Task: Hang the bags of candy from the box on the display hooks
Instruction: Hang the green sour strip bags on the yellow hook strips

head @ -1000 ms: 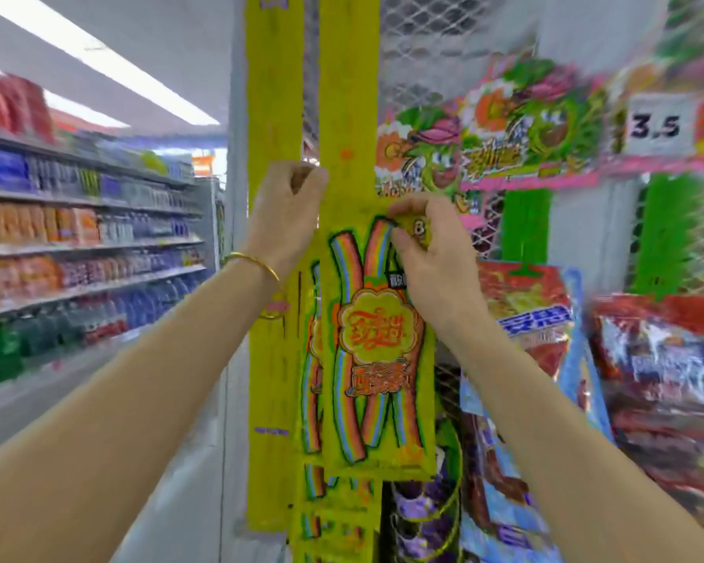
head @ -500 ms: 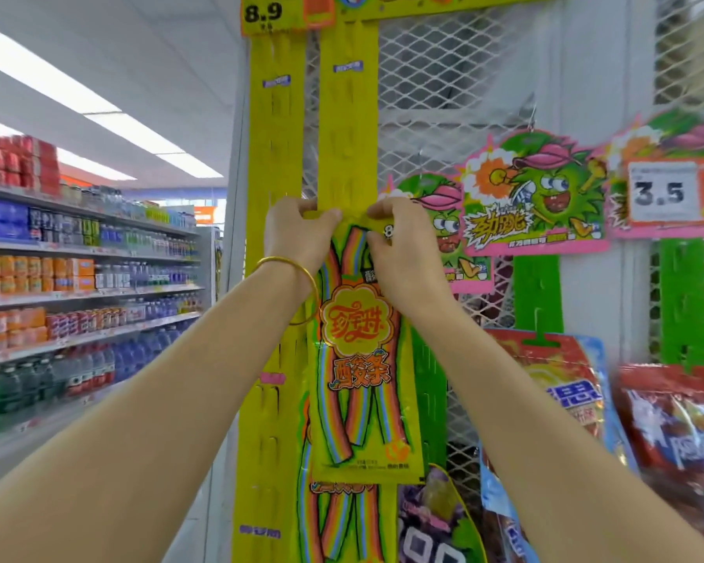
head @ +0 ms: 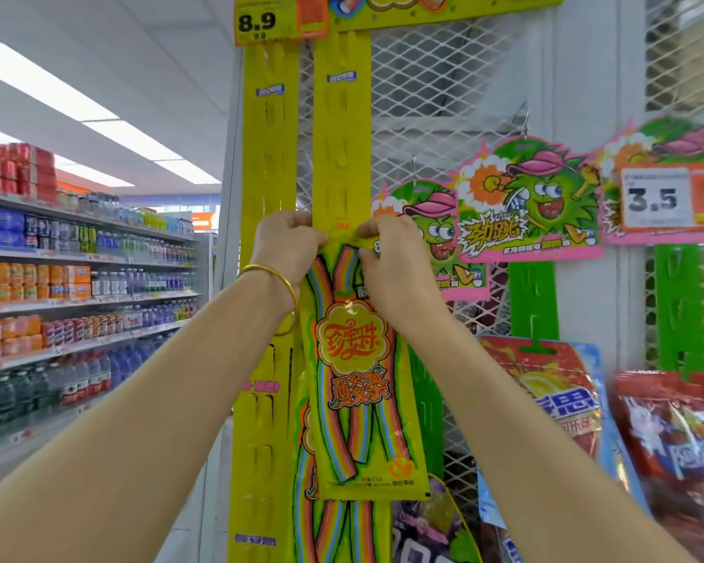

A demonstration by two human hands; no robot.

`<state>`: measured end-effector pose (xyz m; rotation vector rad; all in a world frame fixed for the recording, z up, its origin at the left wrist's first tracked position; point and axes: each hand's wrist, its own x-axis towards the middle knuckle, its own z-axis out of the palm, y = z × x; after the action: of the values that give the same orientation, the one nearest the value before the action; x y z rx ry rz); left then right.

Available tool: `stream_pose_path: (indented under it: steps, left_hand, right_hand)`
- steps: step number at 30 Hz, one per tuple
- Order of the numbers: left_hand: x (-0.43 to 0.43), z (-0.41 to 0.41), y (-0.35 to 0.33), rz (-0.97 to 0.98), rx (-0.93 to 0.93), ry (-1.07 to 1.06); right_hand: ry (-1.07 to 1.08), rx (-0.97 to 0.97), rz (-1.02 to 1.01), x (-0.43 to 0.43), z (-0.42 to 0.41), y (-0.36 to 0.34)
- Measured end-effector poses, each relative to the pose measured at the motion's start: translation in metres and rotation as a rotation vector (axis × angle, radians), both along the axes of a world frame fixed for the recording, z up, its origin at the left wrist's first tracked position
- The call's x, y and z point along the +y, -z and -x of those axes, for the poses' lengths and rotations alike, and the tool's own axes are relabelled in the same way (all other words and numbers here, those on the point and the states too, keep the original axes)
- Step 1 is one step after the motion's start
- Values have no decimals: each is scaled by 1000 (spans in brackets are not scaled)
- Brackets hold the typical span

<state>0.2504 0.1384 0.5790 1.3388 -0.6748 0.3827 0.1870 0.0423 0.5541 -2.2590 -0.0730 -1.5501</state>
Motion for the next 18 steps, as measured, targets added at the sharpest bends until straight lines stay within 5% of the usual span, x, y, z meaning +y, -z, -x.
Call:
stream_pose_path:
  steps: [11, 18]
  left_hand:
    - [2, 0, 13, -109, -131, -122]
    - [8, 1, 37, -202, -244, -319]
  right_hand:
    - [54, 66, 28, 2, 6, 17]
    - [278, 82, 79, 6, 10, 26]
